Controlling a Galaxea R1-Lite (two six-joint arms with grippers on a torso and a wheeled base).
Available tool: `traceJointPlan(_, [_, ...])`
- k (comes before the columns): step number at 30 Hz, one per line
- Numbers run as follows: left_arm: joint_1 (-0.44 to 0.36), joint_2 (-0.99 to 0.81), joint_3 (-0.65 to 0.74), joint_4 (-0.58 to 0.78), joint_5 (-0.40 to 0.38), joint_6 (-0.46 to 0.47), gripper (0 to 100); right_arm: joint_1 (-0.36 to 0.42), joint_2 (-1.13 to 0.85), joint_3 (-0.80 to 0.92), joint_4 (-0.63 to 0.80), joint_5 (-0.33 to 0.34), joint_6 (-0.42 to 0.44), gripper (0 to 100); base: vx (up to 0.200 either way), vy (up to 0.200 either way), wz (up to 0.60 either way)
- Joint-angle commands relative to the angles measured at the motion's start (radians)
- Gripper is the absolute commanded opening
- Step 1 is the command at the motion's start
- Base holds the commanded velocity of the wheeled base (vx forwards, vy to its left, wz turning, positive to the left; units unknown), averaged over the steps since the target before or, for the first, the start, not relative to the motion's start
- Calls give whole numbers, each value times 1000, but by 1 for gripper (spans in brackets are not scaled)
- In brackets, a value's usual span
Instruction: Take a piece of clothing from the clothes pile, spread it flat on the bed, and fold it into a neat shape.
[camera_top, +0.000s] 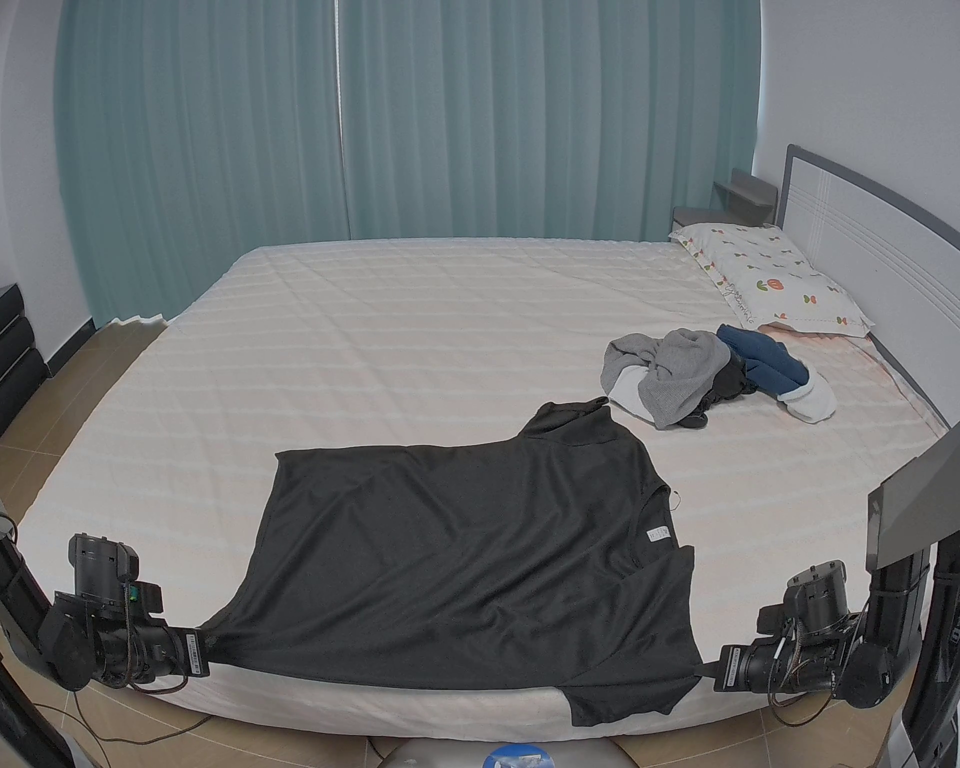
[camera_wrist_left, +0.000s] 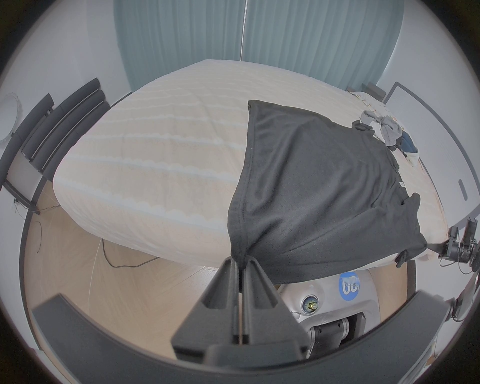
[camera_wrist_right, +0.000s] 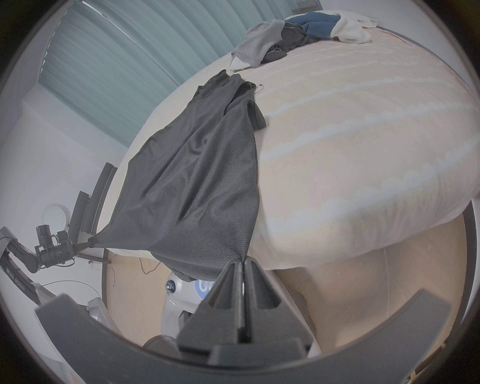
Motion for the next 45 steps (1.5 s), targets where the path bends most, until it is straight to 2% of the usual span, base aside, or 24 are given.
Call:
traceJointPlan(1, [-1, 3, 11, 0, -3, 4, 0, -3, -87, 17, 60, -4, -7, 0, 0, 0, 0])
traceJointPlan(13, [-6, 1, 59, 0, -2, 79, 0, -13, -257, 17, 350, -9, -84, 0, 0, 0, 0])
traceJointPlan(30, [-1, 7, 94, 2, 12, 153, 0, 12, -289, 17, 494, -52, -112, 0, 0, 0, 0])
traceJointPlan(34, [-1, 12, 107, 2, 40, 175, 0, 20, -320, 17, 534, -53, -112, 0, 0, 0, 0])
traceJointPlan(36, [-1, 7, 113, 15, 58, 207, 0, 20, -343, 17, 563, -56, -115, 0, 0, 0, 0])
traceJointPlan(45, [-4, -2, 113, 74, 67, 219, 0, 20, -398, 17, 651, -88, -150, 0, 0, 0, 0])
